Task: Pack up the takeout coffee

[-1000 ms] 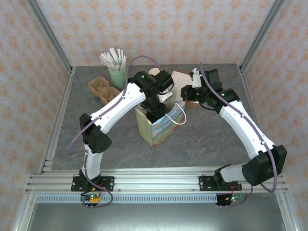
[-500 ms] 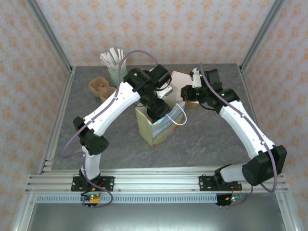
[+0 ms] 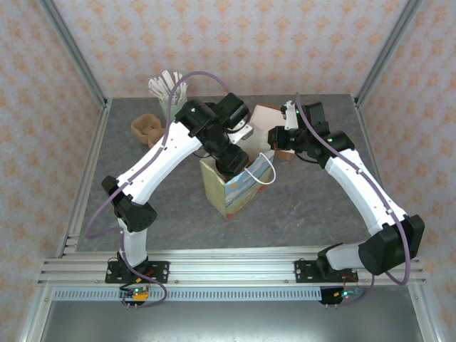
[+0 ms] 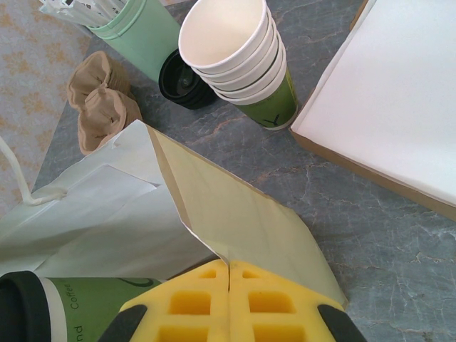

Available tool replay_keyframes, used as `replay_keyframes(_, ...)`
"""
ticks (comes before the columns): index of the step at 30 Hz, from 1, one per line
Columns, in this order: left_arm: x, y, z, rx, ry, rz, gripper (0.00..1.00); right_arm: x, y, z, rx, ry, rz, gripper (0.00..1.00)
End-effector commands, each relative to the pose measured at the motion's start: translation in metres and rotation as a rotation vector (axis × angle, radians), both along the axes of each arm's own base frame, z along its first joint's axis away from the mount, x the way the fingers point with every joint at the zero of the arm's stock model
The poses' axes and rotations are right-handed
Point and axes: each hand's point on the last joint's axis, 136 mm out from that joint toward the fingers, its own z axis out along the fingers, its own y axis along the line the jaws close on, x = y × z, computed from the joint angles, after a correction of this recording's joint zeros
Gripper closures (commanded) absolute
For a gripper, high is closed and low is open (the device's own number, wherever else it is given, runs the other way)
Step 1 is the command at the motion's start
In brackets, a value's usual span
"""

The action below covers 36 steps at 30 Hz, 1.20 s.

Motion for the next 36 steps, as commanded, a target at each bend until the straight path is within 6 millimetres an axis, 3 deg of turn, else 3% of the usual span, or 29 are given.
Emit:
replay_keyframes(1, -0.007, 0.009, -0.012, 0.071, 0.052, 0.001, 0.30, -0.005, 0.000, -0.006, -0.031, 0.028, 0.006, 0.97)
replay_keyframes(18, 0.001, 0.005, -0.057, 0.183, 0.143, -0.022, 0.31, -0.006, -0.001, -0.008, -0.032, 0.030, 0.003, 0.97)
replay_keyframes(36, 0.003, 0.008, -0.080, 0.213, 0.176, -0.015, 0.37, -0.006, 0.000, -0.009, -0.030, 0.032, 0.007, 0.97)
